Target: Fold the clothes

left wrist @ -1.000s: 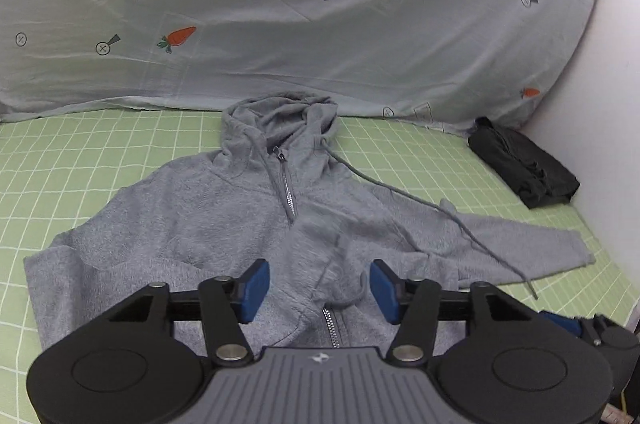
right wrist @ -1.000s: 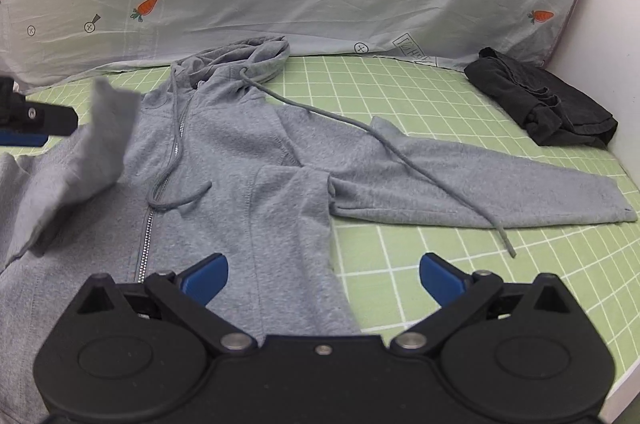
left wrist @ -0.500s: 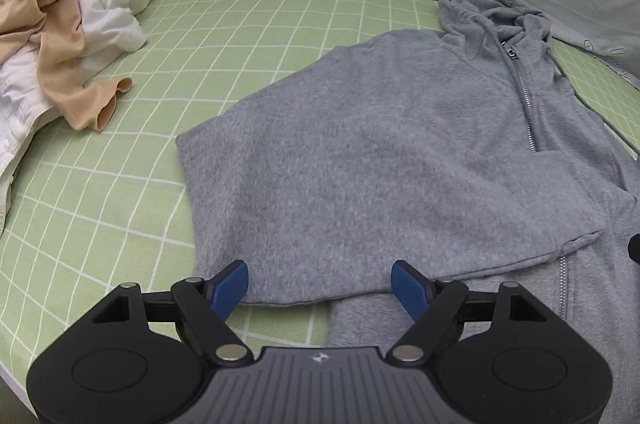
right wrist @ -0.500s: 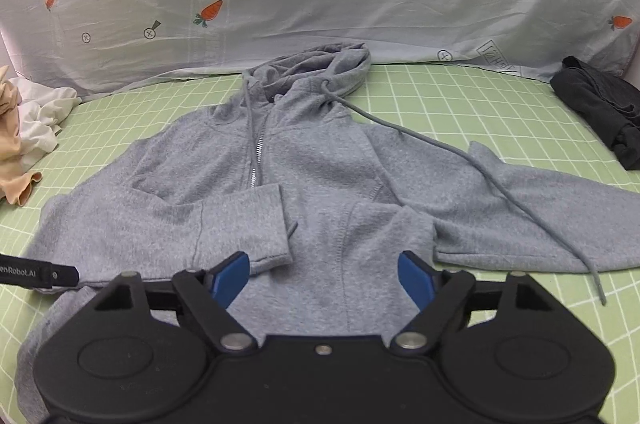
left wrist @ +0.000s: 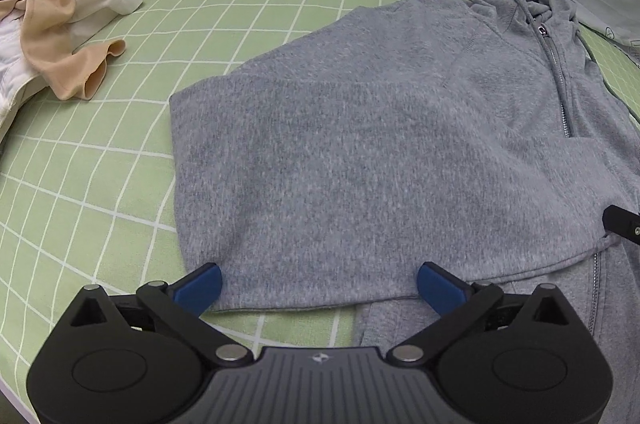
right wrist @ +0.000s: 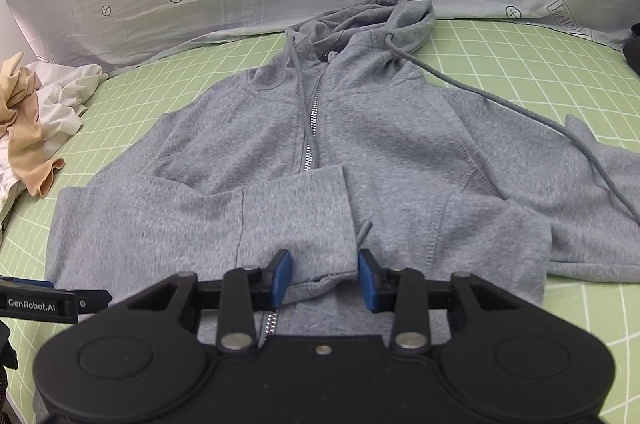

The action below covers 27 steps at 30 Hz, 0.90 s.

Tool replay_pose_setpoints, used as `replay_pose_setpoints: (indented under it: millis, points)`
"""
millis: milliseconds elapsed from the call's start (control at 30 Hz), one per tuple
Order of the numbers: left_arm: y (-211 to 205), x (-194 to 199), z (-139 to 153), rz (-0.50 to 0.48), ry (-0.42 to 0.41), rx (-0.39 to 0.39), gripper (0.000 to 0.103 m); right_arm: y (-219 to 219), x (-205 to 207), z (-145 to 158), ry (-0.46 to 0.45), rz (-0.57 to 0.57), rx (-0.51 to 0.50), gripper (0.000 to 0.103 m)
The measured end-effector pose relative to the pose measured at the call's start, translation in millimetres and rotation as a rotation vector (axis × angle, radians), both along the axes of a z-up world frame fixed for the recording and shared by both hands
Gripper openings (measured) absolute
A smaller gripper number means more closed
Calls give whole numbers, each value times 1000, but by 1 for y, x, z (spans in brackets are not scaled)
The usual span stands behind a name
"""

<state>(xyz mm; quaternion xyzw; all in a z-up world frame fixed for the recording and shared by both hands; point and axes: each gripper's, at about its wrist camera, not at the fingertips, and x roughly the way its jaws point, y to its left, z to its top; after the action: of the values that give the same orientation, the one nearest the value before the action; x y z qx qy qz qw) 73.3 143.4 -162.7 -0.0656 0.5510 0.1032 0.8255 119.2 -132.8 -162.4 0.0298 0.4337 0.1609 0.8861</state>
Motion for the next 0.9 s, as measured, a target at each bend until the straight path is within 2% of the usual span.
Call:
replay_pose_setpoints:
  millis: [33,100,367,467,533,700,900]
  points:
    - [-1,0,0,5,1,1,103,2,0,3,-13,9,-16,17]
    - [-1,1,0,9,3,2,103,5,-1,10,-52,38,-38,15]
    - [-4,4,3,21,7,14,103,3,-8,55,-316,87,-61,11]
    - [-7,3,9,22,-5,59,103,-1,-6,64,-377,64,-85,10]
    - [-8,0,14,23,-11,93,103,-12,-1,69,-395,23,-80,9]
    - [-8,-5,11,29,0,76,103,-49,12,72,-382,-113,-27,9]
    - [-17,-9,6,-5,5,95,103,-78,8,62,-372,-179,-26,9]
